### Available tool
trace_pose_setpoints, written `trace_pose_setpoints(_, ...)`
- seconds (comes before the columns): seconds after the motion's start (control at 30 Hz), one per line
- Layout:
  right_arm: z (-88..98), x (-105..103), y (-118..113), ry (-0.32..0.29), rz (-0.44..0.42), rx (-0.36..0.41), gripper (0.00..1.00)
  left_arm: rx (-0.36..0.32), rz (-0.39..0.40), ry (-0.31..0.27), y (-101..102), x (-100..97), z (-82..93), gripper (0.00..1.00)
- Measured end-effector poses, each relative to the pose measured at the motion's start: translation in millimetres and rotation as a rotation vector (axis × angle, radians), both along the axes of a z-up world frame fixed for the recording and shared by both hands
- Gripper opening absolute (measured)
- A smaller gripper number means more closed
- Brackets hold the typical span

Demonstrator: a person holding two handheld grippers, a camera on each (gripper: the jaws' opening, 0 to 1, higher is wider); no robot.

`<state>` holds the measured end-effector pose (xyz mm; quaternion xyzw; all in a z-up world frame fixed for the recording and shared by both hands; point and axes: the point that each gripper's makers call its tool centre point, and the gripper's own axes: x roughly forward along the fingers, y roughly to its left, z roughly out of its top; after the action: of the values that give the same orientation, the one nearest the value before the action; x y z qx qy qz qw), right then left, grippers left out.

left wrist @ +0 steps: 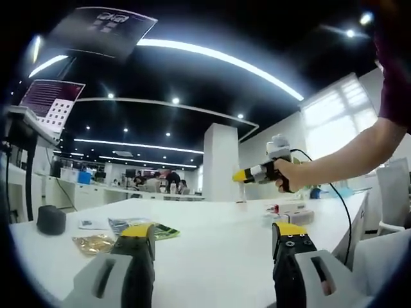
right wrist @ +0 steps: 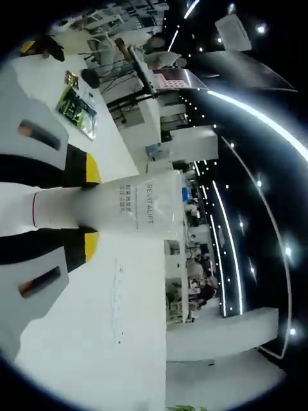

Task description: Arrange the skincare products in the storage area until every visible bottle or jar stands upright without overlapping.

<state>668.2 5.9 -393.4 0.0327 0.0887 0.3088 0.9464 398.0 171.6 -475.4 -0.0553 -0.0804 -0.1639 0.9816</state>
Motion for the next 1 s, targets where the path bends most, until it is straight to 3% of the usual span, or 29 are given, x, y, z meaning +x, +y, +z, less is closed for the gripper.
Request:
trace_pose_setpoints(0.13,5.9,6,13,-0.052,-0.022,0.076,0.21,0.001,0.002,-0.007,1,-1.6,0.2,0.76)
trace_pose_setpoints(0.23,4.2,15,19,-0.073,-0.074,0.08,0.21,0.031,0.0,-0.009,1,0.3,-2.3,0.74)
trace_pose_setpoints(0.3,0.4,22,20,-0.057,-0.124,0.103,0.21,0.039,0.005,-0.014,1,0.5,-2.2,0.73)
trace_pose_setpoints(0.4,-2.6,30,20,-0.055,-0.17,0.1,0.21,0.043,0.005,-0.016,1,0.2,-2.1,0.73)
trace_pose_setpoints(0.5,-2.7,37,20,-0.101,-0.224,0.018,0.21,0.079,0.006,-0.015,-1,3.3,-5.5,0.73)
trace_pose_setpoints(0.8,-5.3,43,38,-0.127,-0.291,0.03,0.22,0.085,0.017,-0.022,-1,5.5,-5.3,0.72)
trace_pose_setpoints(0.93,-8.3,45,39,-0.129,-0.357,0.071,0.22,0.099,0.006,-0.019,-2,5.5,-6.9,0.68)
trace_pose_setpoints(1.0,-12.1,46,43,-0.126,-0.359,0.051,0.22,0.1,0.007,-0.023,-1,5.8,-6.5,0.67)
